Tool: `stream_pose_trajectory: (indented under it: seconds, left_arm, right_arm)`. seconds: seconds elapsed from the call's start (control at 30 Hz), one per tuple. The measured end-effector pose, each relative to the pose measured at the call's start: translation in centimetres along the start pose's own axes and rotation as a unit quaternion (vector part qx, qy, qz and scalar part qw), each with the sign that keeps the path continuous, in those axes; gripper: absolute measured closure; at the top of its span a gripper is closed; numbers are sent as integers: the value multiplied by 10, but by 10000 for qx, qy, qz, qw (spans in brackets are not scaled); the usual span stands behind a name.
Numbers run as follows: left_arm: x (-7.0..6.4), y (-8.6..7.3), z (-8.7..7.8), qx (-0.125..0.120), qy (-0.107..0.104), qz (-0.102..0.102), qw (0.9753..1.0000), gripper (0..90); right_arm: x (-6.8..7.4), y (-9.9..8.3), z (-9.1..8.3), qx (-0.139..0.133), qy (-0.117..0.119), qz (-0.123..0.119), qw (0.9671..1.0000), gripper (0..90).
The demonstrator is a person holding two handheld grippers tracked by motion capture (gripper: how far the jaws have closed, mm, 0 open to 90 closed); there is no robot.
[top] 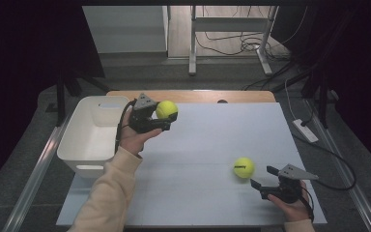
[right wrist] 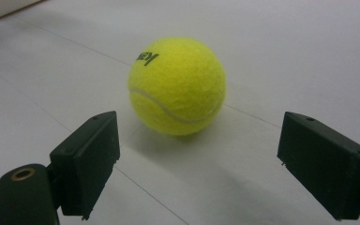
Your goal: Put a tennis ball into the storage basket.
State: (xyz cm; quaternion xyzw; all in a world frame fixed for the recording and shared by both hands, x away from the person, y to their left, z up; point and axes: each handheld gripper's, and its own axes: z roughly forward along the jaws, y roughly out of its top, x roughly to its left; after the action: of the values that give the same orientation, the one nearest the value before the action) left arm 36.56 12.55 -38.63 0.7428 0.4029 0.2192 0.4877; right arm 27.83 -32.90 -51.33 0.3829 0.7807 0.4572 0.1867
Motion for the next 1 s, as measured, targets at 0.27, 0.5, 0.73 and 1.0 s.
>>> stream_pose_trajectory:
  seconds: [0.27, 0.5, 0.73, 1.0]
  left_arm:
    - [1, 4, -9, -68, 53, 2, 10000, 269]
    - [4, 6, -15, -139, 110, -7, 9998, 269]
    - [7, 7, -19, -166, 163, -28, 9997, 269]
    - [10, 8, -24, -216, 213, -54, 9995, 269]
  right_arm:
    - [0, 0, 0, -21, 11, -1, 10000, 131]
    - [0, 1, 0, -10, 0, -13, 10000, 131]
    - [0, 1, 0, -22, 11, -2, 10000, 131]
    - [0, 1, 0, -10, 0, -7, 10000, 131]
